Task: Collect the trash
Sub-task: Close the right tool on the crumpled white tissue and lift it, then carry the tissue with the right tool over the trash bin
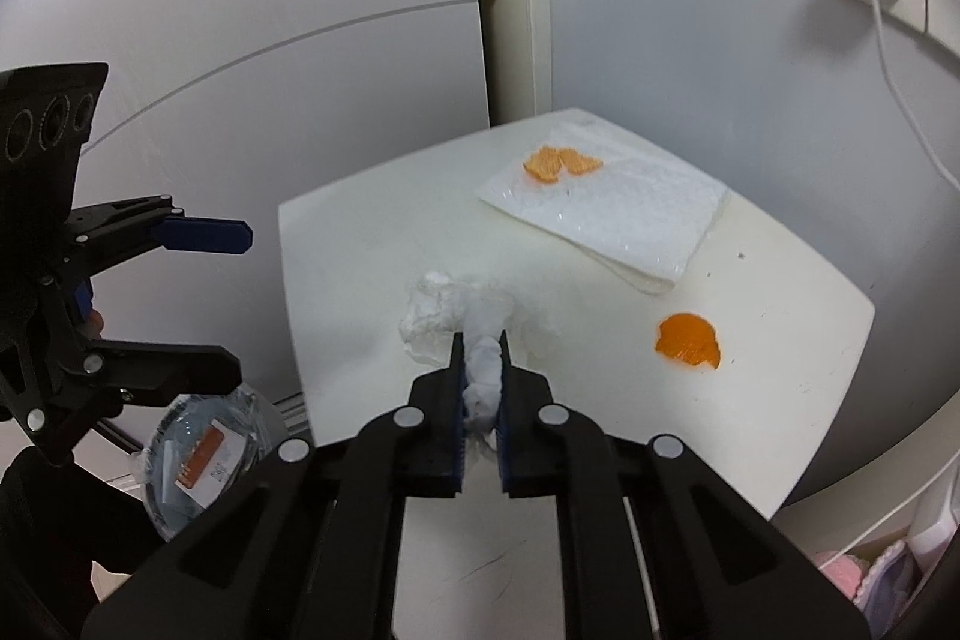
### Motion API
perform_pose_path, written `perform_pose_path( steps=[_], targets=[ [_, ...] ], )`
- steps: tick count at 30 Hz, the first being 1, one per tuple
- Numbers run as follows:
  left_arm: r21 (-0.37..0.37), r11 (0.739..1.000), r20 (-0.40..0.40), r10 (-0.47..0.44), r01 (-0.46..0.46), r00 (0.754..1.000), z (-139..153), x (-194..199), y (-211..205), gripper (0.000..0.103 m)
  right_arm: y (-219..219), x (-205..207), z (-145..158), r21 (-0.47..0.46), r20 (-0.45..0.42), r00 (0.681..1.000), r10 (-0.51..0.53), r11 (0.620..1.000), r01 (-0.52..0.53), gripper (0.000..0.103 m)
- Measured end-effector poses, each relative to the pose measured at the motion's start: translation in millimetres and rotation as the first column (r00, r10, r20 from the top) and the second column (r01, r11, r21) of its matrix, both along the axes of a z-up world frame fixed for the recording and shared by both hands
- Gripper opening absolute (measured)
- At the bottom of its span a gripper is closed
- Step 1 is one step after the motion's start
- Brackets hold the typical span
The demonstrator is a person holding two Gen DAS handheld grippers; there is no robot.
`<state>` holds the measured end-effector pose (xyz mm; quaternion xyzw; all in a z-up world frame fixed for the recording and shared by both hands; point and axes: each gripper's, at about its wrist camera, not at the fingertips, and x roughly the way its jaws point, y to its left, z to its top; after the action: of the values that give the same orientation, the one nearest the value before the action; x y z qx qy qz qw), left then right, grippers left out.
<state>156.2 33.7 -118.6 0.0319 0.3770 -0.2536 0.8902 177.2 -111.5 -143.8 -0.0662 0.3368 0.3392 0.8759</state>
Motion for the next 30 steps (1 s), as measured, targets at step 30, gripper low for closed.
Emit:
perform_pose_path(
  steps=[30],
  targets=[
    [-0.009,0.959,0.028,0.283,-0.283,0.959,18,-113,127,0.097,132,-108,41,0.035,0.017,0.953,0.303,0.952,-0.304,0.01]
  ],
)
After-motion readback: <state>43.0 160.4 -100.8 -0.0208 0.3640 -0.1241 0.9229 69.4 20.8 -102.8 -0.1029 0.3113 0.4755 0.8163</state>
